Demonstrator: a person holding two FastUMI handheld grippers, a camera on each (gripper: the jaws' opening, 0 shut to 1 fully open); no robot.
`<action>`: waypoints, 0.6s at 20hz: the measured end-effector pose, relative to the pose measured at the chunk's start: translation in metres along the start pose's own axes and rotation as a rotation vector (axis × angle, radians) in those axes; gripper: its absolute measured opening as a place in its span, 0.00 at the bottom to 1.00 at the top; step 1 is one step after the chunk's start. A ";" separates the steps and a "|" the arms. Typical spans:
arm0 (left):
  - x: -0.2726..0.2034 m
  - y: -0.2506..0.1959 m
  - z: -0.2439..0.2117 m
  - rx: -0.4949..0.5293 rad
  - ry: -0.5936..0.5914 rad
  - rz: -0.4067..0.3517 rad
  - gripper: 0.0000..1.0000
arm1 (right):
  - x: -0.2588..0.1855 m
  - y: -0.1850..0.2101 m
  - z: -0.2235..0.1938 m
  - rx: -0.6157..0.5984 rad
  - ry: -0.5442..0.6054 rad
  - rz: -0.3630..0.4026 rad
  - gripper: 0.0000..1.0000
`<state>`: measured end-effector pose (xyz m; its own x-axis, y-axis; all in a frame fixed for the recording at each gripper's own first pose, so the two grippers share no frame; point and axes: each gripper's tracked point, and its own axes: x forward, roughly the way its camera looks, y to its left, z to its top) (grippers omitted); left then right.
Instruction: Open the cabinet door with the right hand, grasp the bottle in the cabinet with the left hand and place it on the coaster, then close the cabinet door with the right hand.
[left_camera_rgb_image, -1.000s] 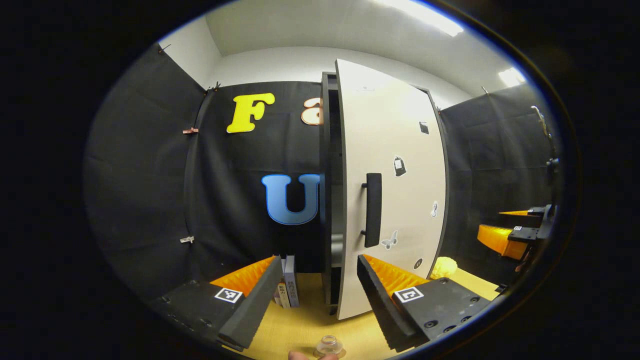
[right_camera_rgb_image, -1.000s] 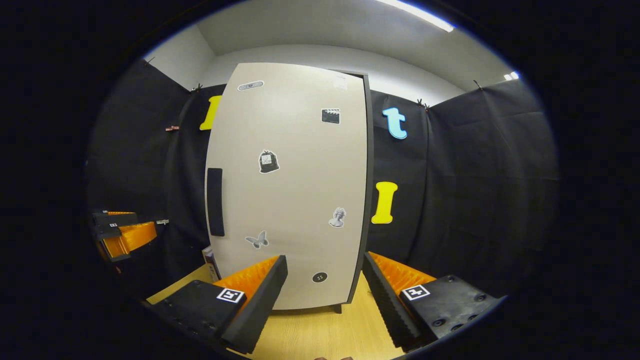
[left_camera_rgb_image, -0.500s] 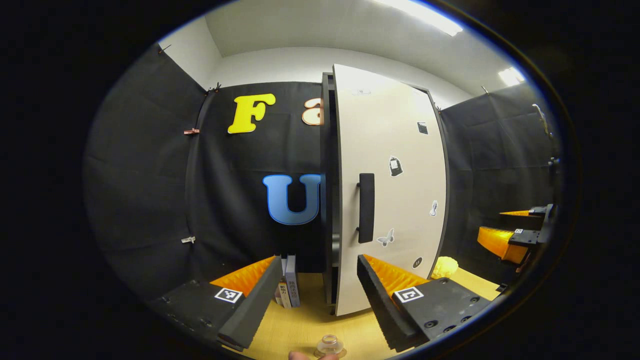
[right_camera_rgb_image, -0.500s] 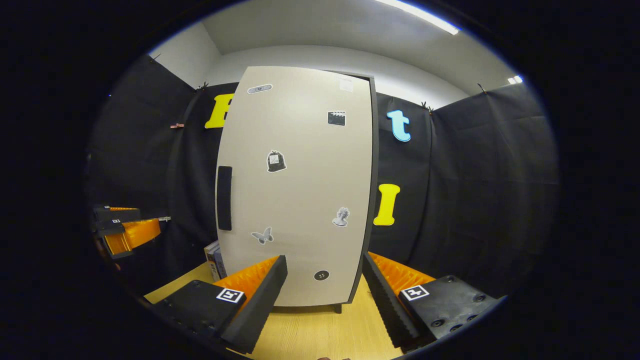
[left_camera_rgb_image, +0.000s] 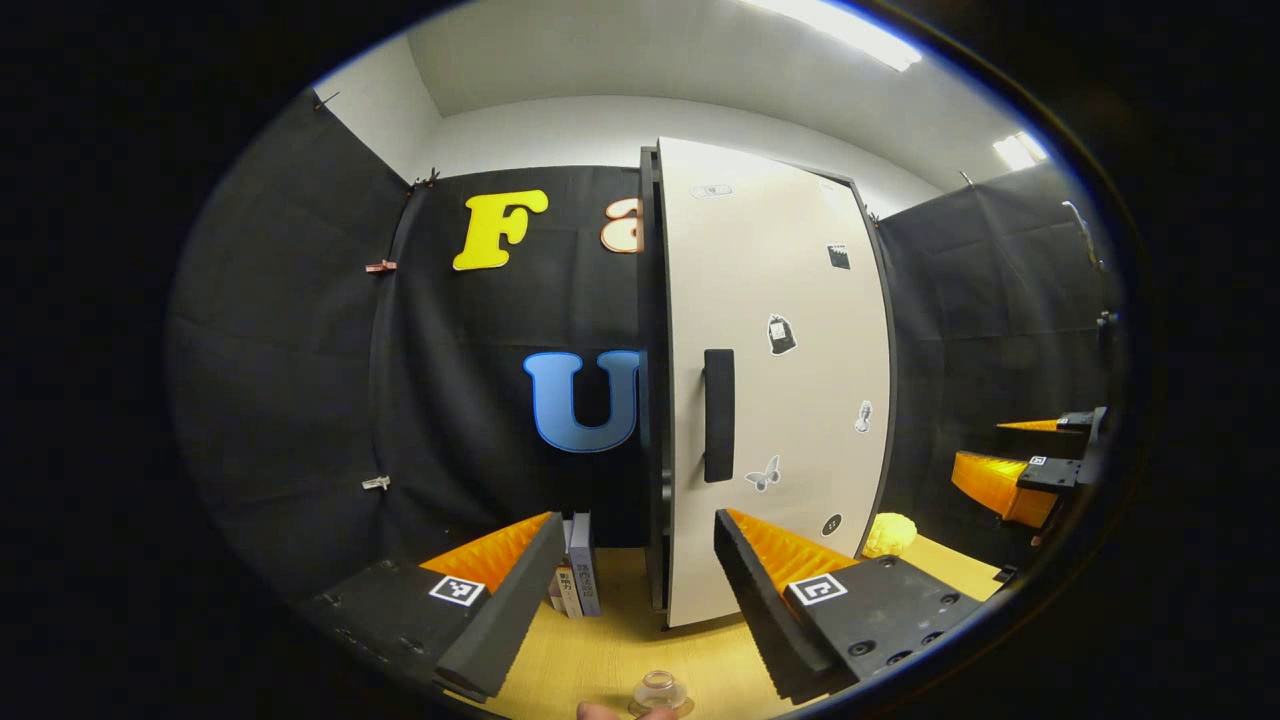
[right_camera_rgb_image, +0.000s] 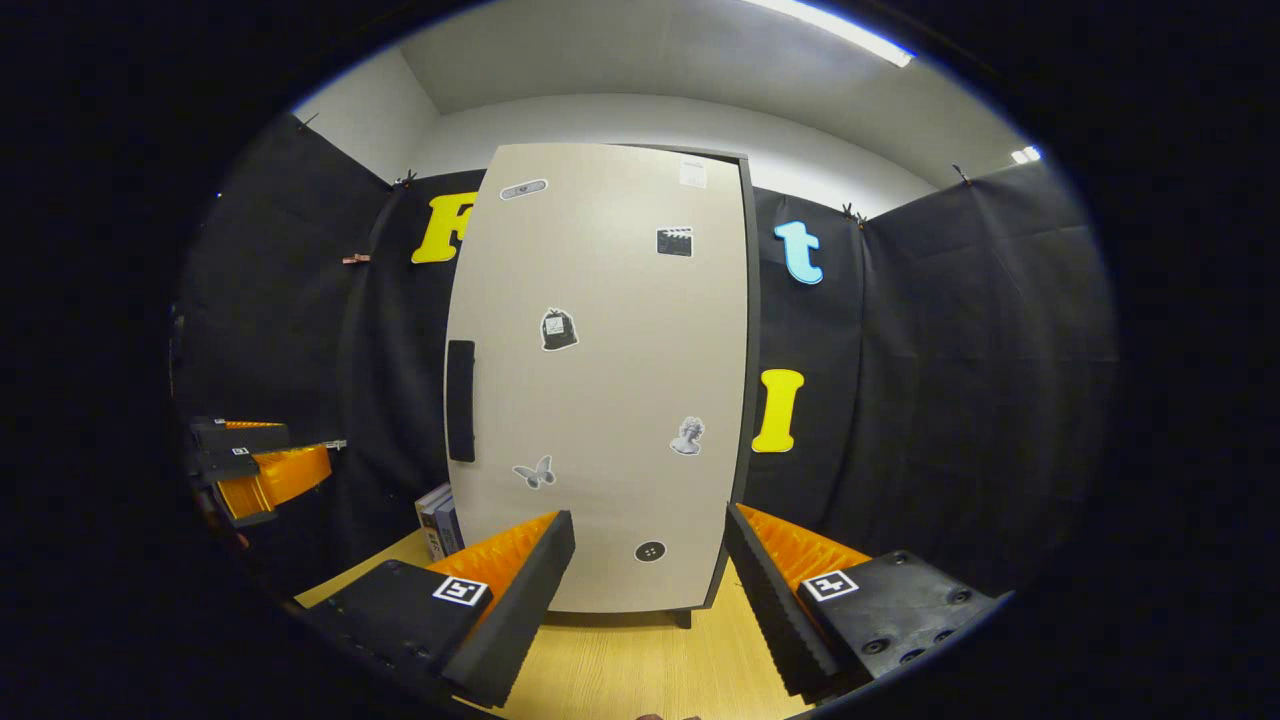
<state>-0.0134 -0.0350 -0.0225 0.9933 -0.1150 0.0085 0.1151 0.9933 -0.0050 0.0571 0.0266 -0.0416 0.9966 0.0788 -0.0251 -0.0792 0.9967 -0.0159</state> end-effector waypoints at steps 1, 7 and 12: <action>0.001 0.000 0.000 0.001 0.000 0.000 0.95 | 0.000 0.000 0.000 0.002 -0.001 -0.001 0.98; 0.002 -0.004 -0.001 0.003 0.001 -0.001 0.95 | -0.004 -0.003 0.000 0.013 0.000 -0.008 0.98; 0.001 -0.006 -0.001 0.001 0.000 0.000 0.95 | -0.006 -0.004 0.000 0.019 -0.002 -0.013 0.98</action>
<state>-0.0128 -0.0406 -0.0239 0.9933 -0.1148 0.0083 0.1149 0.9934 -0.0038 0.0516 0.0220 -0.0412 0.9975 0.0661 -0.0231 -0.0660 0.9978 0.0027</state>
